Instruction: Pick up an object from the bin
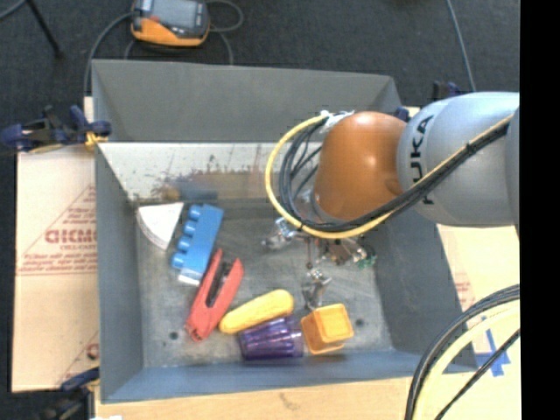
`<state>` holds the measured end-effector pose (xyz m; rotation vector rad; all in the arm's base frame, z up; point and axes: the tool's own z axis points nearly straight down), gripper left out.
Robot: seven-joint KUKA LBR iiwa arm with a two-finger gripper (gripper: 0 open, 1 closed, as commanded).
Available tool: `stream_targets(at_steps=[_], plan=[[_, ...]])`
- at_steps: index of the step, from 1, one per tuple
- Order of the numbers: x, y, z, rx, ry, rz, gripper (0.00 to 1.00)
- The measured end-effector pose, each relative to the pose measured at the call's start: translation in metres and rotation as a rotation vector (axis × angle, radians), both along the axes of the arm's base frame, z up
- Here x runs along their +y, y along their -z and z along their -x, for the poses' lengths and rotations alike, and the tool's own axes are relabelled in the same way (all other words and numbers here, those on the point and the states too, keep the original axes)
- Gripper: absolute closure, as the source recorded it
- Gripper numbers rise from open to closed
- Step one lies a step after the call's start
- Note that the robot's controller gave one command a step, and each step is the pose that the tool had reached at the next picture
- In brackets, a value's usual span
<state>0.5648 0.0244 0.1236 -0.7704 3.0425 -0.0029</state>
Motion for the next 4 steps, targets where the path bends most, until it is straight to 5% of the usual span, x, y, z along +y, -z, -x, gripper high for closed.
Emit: stream_targets(at_steps=[1, 2, 4], plan=[[0.033, 0.035, -0.003, -0.001, 0.006, -0.003, 0.00], [0.065, 0.046, 0.014, -0.016, -0.417, 0.006, 1.00], [0.065, 0.044, 0.015, -0.015, -0.413, 0.004, 1.00]])
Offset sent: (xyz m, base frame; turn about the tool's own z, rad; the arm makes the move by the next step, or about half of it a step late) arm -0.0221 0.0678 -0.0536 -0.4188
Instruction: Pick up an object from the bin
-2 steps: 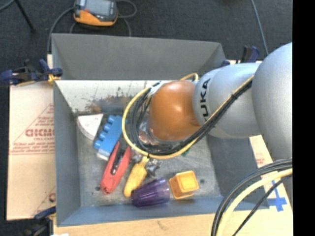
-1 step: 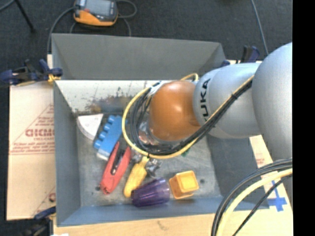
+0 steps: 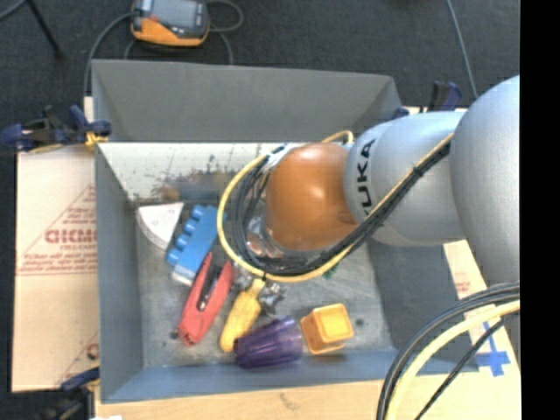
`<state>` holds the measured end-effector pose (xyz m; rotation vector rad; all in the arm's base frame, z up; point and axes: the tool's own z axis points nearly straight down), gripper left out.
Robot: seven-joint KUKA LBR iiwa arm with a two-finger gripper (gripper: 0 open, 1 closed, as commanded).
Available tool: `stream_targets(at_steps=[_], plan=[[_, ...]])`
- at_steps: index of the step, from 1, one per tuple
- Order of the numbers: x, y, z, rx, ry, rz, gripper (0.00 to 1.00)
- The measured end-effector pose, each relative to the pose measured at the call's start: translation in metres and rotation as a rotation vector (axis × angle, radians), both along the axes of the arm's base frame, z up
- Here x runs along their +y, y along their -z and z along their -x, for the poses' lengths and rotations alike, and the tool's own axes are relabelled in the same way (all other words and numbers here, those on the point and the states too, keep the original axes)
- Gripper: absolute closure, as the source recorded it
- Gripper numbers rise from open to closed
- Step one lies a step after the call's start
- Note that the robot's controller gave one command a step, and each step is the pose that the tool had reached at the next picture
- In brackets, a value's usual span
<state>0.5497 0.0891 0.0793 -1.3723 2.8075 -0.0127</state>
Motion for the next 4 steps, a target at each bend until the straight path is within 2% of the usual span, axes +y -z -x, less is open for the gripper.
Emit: stream_targets(at_steps=[1, 4], plan=[[0.000, -0.008, 0.002, 0.012, 0.000, 0.000, 1.00], [0.000, -0.037, 0.002, 0.017, 0.003, 0.000, 1.00]])
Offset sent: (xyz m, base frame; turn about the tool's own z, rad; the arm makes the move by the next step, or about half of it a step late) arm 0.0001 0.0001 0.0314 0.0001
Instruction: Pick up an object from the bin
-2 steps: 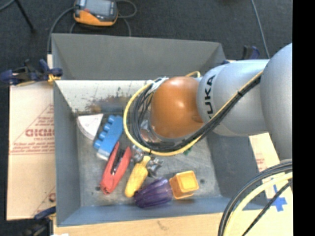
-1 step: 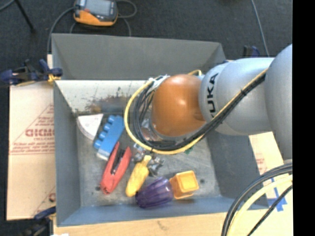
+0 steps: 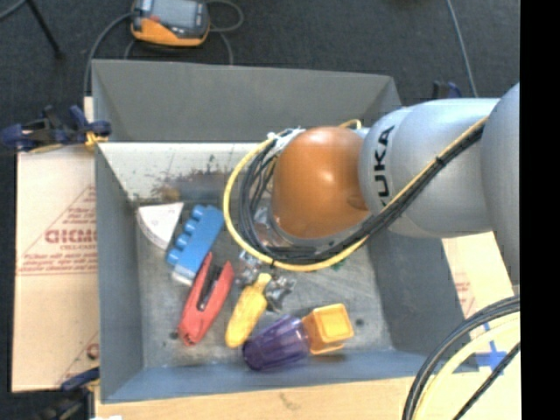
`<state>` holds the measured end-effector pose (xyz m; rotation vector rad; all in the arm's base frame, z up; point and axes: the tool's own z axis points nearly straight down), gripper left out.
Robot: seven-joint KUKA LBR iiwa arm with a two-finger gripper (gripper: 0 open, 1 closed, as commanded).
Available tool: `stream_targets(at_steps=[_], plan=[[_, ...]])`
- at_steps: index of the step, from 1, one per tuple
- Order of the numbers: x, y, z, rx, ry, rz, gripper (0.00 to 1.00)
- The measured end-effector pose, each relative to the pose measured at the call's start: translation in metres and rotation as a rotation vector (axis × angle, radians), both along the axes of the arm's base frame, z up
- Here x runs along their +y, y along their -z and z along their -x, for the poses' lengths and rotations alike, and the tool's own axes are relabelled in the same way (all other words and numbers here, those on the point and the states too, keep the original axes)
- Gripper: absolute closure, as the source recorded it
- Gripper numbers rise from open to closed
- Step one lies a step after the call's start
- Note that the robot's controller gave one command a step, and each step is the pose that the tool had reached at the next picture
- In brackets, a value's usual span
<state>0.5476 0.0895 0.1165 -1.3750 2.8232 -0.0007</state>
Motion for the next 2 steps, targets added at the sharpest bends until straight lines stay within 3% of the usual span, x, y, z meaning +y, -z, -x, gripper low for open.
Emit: stream_targets(at_steps=[2], plan=[[0.000, -0.022, 0.000, 0.000, 0.002, 0.000, 1.00]])
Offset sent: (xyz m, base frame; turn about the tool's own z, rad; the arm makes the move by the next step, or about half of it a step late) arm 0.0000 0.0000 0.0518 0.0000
